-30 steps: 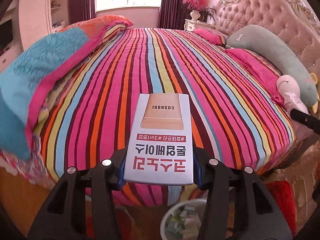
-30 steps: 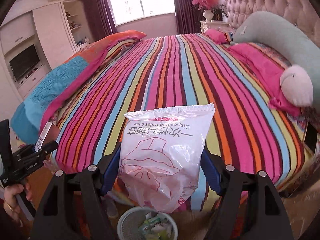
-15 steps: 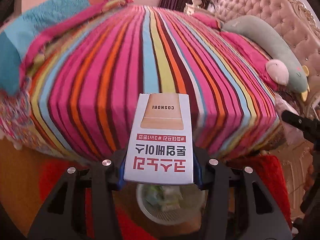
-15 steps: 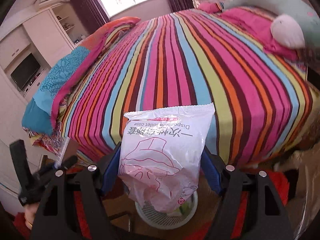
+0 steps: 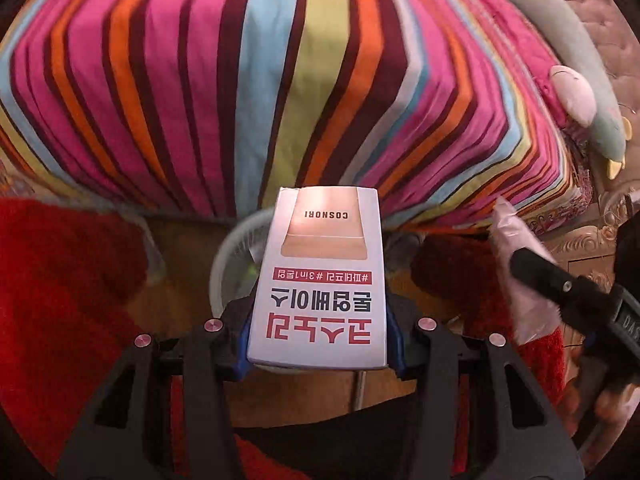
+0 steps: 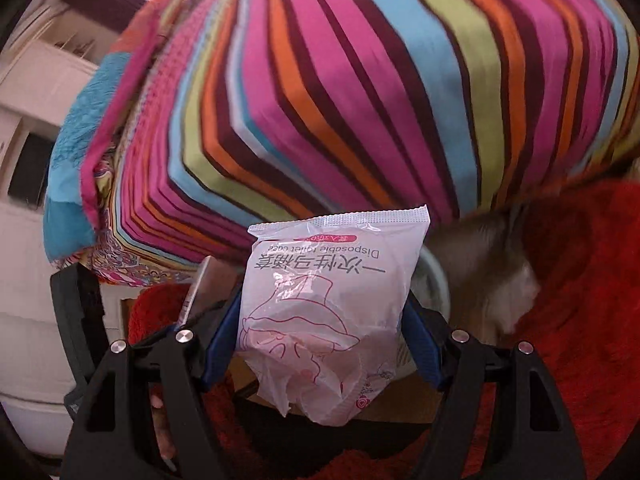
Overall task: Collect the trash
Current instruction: 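Carry the COSNORI box and white bag over the wastebasket with both tools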
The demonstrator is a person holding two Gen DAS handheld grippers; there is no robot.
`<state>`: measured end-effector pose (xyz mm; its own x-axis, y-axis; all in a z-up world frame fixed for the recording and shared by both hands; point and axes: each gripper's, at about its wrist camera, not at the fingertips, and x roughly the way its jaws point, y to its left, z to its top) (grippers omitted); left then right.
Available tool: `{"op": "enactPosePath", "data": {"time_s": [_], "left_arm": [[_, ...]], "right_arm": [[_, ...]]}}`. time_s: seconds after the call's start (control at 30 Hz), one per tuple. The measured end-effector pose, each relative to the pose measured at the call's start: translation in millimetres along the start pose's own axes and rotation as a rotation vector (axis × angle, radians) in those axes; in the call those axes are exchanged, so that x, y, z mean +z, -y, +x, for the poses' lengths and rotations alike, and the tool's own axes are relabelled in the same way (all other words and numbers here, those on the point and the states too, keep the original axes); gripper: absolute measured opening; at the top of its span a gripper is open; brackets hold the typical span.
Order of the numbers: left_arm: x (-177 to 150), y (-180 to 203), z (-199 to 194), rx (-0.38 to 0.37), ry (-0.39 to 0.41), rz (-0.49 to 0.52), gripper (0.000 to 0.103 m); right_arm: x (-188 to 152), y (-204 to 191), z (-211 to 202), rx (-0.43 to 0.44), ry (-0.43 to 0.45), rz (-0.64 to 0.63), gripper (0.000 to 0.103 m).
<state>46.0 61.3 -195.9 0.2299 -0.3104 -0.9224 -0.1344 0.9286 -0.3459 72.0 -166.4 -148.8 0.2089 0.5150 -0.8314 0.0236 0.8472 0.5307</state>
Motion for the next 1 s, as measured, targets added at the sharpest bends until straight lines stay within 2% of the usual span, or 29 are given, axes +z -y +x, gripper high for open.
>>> {"op": "enactPosePath", "data": {"time_s": [0.1, 0.37, 0.5, 0.63, 0.8, 1.0], "left_arm": [[-2.0, -0.6, 23.7, -0.005, -0.086, -0.013, 0.049], [-3.5, -1.6, 68.3, 0.018, -0.242, -0.047, 0.049], [-2.0, -5.6, 91.6, 0.038, -0.311, -0.076, 0.049], [1.3, 0.5, 112.0, 0.082, -0.363, -0.057, 0.049], [-5.0, -2.4, 138.9, 0.062, -0.45, -0.073, 0.049], [-9.4, -6.9, 163.1, 0.074, -0.503, -0.092, 0.049]], "right_arm": [[-1.9, 12.9, 21.4, 0.015, -0.069, 0.07, 0.07], [-7.3, 38.9, 70.5, -0.002, -0.232, 0.187, 0.07], [-5.5, 47.3, 90.3, -0.022, -0.27, 0.24, 0.07], [-3.0, 62.7, 110.7, -0.048, -0.312, 0.316, 0.07], [-6.3, 80.9, 134.4, -0.065, -0.366, 0.397, 0.07], [-12.1, 85.4, 162.5, -0.1, -0.427, 0.427, 0.07]]}}
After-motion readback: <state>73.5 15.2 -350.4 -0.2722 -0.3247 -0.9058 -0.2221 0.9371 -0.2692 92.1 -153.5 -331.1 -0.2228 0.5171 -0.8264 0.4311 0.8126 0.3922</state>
